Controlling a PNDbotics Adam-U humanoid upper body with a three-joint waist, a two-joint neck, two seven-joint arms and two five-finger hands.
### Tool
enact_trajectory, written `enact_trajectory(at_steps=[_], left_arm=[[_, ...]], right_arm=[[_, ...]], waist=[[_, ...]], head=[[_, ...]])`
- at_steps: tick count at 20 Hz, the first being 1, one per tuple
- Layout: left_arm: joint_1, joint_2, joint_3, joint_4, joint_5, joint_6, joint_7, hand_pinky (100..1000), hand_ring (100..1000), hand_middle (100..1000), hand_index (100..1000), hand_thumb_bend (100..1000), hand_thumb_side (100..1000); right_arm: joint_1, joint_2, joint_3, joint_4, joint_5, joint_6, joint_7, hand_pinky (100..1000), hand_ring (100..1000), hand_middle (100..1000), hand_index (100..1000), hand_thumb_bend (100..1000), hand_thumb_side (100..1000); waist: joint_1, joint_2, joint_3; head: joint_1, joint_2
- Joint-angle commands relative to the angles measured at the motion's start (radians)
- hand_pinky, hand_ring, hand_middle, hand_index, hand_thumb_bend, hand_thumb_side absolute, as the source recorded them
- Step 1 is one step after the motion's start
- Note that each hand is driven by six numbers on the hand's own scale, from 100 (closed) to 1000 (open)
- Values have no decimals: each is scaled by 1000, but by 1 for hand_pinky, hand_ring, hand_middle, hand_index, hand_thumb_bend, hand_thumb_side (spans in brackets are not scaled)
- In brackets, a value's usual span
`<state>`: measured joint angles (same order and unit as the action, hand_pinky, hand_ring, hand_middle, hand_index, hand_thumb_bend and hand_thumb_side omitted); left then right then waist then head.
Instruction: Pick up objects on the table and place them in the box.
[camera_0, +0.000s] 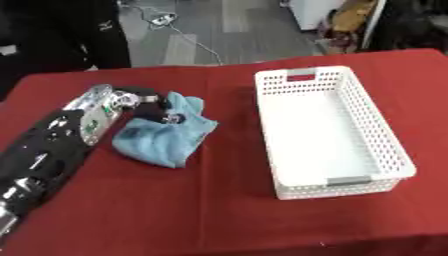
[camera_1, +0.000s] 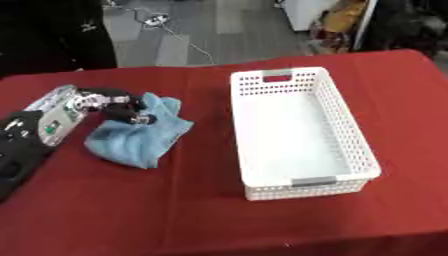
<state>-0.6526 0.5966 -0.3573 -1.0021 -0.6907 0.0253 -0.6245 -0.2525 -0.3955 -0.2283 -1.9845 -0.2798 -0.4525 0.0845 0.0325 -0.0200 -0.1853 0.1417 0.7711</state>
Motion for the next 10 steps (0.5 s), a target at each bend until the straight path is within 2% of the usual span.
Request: enact_trajectory(at_steps=[1, 6, 10], left_arm=[[-16, 7, -6, 12, -11, -20, -36, 706, 787, 840, 937, 716, 937], [-16, -3, -12, 47, -37, -40, -76, 722, 792, 839, 936, 753, 929], [-23, -3, -3, 61, -100, -51, -76, 730, 774, 814, 918, 785, 898]], right_arm=[[-11, -18, -1, -16, -5, 0, 1, 840, 867, 837, 945, 100, 1000], [-14, -18, -1, -16, -7, -2, 1, 840, 867, 837, 945, 100, 1000], [-15, -19, -1, -16, -7, -2, 0, 840, 867, 837, 945, 100, 1000]], waist=[[-1, -9, -1], [0, -8, -2], [0, -7, -2]], head=[[12, -1], [13, -1], [13, -1]])
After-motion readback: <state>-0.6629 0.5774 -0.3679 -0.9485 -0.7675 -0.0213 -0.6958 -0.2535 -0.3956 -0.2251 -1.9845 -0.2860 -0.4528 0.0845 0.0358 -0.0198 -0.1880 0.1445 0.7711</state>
